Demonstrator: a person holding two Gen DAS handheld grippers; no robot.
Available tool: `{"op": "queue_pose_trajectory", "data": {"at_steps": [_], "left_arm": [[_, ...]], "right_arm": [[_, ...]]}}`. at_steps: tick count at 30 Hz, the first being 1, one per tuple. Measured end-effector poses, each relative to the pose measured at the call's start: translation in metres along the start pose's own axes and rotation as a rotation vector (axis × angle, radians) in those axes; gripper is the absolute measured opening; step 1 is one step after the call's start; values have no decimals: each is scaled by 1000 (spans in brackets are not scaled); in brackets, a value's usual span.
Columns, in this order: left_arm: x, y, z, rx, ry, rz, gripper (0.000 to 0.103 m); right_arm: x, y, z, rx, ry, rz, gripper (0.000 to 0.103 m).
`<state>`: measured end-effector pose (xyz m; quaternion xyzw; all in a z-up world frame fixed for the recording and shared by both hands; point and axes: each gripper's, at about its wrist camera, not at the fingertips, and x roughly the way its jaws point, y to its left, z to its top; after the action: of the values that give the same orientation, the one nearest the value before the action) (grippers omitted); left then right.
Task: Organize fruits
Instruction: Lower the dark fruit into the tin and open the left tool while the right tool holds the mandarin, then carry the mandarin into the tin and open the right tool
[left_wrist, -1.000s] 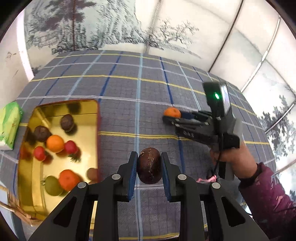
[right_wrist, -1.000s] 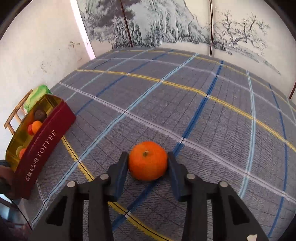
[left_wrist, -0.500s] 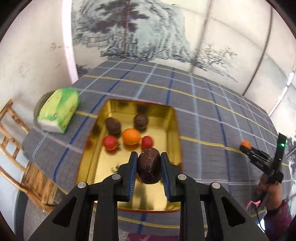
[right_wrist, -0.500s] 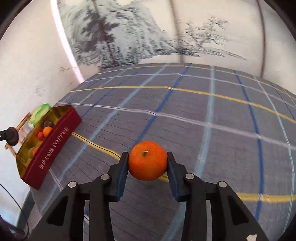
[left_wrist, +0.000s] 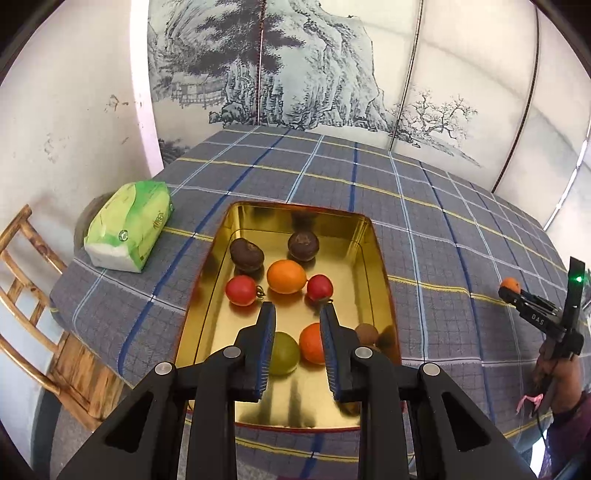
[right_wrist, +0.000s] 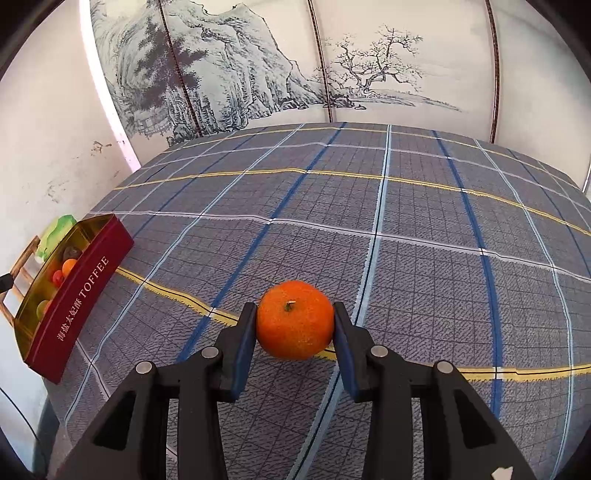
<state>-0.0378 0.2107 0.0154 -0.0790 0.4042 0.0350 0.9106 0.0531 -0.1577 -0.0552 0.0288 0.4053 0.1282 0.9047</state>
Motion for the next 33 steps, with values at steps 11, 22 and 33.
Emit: {"op": "queue_pose_trajectory", "data": {"at_steps": [11, 22, 33], "left_arm": [[5, 4, -4, -10, 19, 12, 26], [13, -6, -12, 29, 37, 63, 26], [15, -7, -15, 47, 33, 92, 26]], "right_arm": [[3, 3, 0, -12, 15, -14, 36], [4, 10, -2, -41, 15, -27, 36], [-7, 39, 9, -47, 10, 54, 37]]}}
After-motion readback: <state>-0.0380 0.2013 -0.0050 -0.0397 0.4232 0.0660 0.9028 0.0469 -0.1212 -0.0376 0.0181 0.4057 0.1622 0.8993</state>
